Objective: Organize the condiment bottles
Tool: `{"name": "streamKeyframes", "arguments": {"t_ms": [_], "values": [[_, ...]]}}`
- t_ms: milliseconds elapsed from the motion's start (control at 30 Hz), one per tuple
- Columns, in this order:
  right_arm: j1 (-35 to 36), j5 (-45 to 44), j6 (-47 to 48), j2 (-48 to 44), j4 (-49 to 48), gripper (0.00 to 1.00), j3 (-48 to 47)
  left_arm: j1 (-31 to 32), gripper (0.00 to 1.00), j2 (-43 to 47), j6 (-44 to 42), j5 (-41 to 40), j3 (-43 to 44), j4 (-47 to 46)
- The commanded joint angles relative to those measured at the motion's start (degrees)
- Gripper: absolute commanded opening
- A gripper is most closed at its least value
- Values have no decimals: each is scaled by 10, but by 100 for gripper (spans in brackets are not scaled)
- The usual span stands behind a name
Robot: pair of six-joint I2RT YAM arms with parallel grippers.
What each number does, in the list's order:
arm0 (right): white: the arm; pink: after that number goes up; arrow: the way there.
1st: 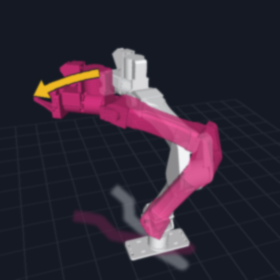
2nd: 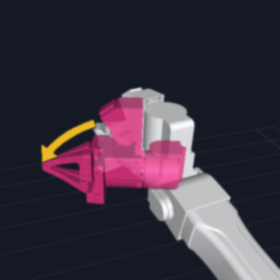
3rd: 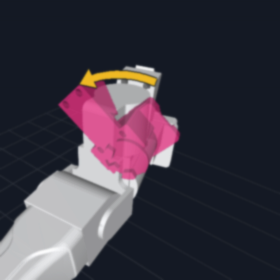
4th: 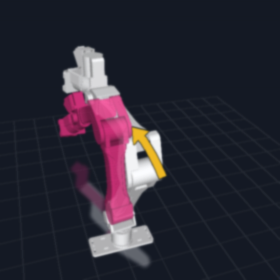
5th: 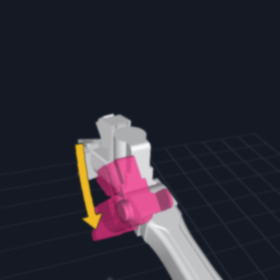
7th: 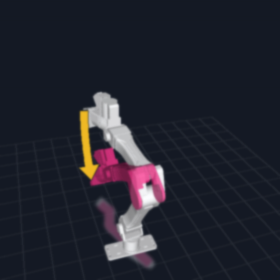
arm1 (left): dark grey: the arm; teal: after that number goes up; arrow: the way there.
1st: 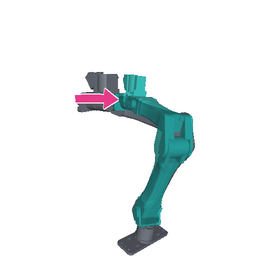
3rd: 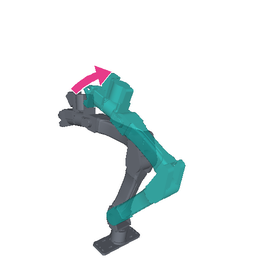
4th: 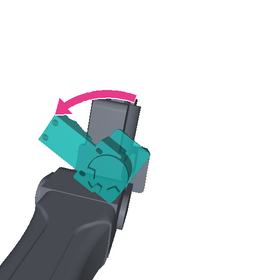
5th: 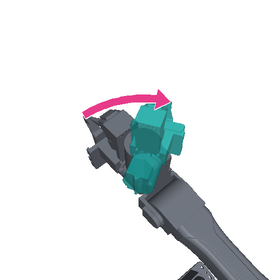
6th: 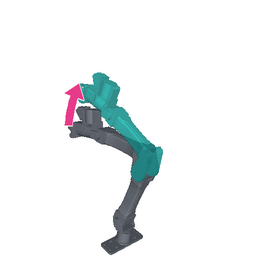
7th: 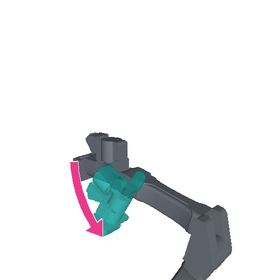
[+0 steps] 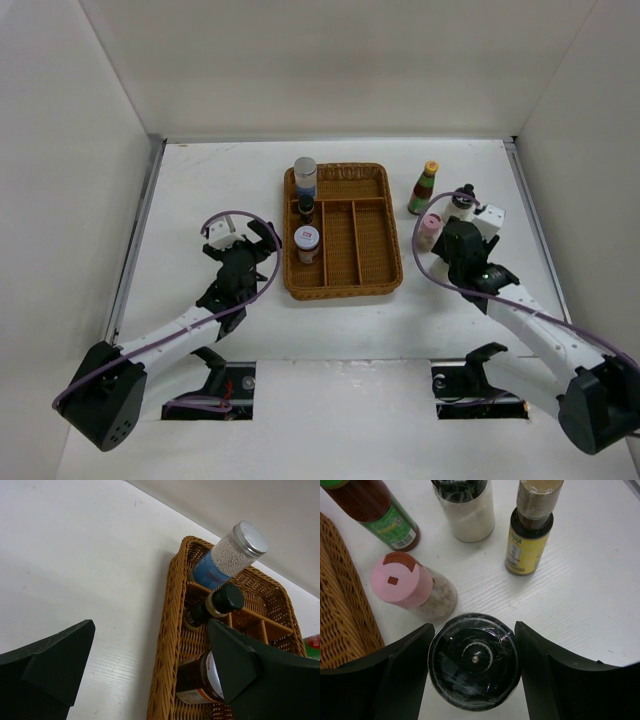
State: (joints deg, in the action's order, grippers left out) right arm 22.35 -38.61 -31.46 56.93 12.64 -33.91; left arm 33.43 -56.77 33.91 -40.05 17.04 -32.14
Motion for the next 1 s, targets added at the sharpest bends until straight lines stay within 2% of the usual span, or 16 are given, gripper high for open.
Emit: {"name": "streamKeyframes", "arguments": {"t_ms": [0,133,233,300,400,567,767,967], "values": [[24,-39,0,-57,5,50,-20,0,100,10,6,4,-6,-28],[98,-103,8,-103,69,49,-88,-2,100,14,6,4,-8,-29],[159,-112,18,-94,87,49,-147,-3,100,15,6,4,-8,-28],[197,-104,20,-65,67,50,-180,-5,100,15,6,4,-8,-28],[222,-50,51,10,-32,50,-211,-5,100,12,6,4,-9,-29],[215,42,106,180,-192,50,-308,-5,100,8,6,4,-10,-29],[181,96,155,374,-242,51,-475,-3,100,16,7,4,-14,-28],[149,121,156,497,-228,51,-597,-2,100,18,7,4,-14,-28]]}}
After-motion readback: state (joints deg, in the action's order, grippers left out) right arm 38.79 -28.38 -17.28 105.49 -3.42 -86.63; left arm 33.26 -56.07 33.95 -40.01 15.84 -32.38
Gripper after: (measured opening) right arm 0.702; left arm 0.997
